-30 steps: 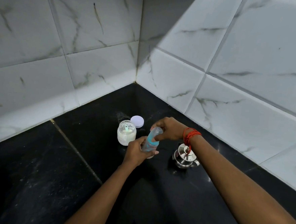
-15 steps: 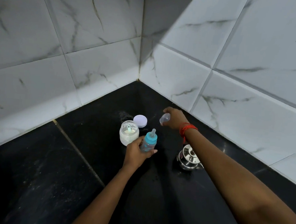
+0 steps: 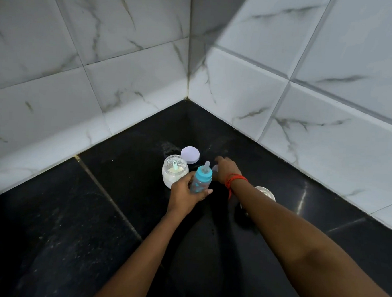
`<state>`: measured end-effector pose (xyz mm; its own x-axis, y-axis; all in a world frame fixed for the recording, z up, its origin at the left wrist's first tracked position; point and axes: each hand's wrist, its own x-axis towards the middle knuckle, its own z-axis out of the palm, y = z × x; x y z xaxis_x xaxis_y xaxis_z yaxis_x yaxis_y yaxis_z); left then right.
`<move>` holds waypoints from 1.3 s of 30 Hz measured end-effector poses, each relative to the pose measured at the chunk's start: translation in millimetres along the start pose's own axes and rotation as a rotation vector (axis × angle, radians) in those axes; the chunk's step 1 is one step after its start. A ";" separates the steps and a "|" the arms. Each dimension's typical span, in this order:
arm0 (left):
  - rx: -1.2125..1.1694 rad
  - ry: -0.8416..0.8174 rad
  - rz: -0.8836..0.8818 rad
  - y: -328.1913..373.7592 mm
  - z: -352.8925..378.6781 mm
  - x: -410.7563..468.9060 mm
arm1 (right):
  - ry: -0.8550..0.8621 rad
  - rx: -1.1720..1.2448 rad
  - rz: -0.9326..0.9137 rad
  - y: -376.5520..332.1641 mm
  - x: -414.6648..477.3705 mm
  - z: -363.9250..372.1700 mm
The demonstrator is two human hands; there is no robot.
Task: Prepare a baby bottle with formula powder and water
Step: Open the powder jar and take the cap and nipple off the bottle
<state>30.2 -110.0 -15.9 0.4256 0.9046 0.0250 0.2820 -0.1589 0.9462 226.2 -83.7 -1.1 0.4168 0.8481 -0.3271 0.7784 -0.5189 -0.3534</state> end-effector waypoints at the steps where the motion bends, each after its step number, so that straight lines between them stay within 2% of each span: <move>1: -0.001 -0.001 0.004 0.6 -0.2 0.1 | 0.035 -0.004 -0.036 -0.7 -3.9 -5.7; 3: -0.005 0.001 0.001 0.3 -0.9 -0.4 | 0.160 0.074 -0.126 -3.2 -12.2 -15.4; 5: -0.009 0.016 0.007 4.3 -0.6 -0.3 | 0.288 0.310 -0.154 -8.3 -30.4 -27.9; 7: -0.021 0.051 0.003 8.7 1.4 1.0 | 0.265 0.541 -0.170 -15.2 -56.0 -40.8; 10: -0.031 0.134 -0.013 18.2 6.2 1.8 | 0.129 0.646 -0.254 -18.8 -86.6 -46.4; 14: 0.045 0.222 0.025 24.4 10.5 0.6 | 0.166 0.570 -0.267 -24.2 -106.1 -42.7; 18: 0.261 0.382 0.185 27.6 17.4 -3.2 | 0.357 0.158 -0.097 -39.3 -120.0 -43.7; 21: 0.304 0.439 0.250 34.5 20.8 -4.9 | 0.477 0.188 -0.051 -43.5 -121.2 -38.9; 25: 0.253 0.335 0.209 40.0 17.8 -7.3 | 0.547 0.300 -0.217 -36.5 -116.2 -35.0; 27: 0.149 0.185 0.109 36.7 11.0 -4.8 | 0.522 0.325 -0.309 -28.6 -113.0 -38.7; 30: -0.176 -0.176 0.014 24.4 -2.5 2.1 | 0.387 0.306 -0.444 -17.5 -109.8 -46.8; 32: -0.248 -0.296 0.003 21.9 -9.4 2.3 | 0.268 0.267 -0.497 -12.7 -110.4 -54.9; 36: -0.205 -0.257 -0.037 19.4 -13.6 6.0 | -0.088 0.251 -0.551 -6.6 -112.1 -82.4; 37: -0.175 -0.240 -0.038 19.5 -13.5 6.7 | -0.139 0.230 -0.540 -6.4 -113.3 -88.3; 39: -0.131 -0.206 -0.035 19.8 -12.3 8.4 | -0.114 0.174 -0.486 -9.8 -115.7 -94.1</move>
<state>28.8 -100.7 7.0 0.5879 0.8066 -0.0618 0.1912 -0.0643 0.9794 214.6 -166.7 122.8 -0.0339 0.9832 -0.1795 0.7757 -0.0873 -0.6251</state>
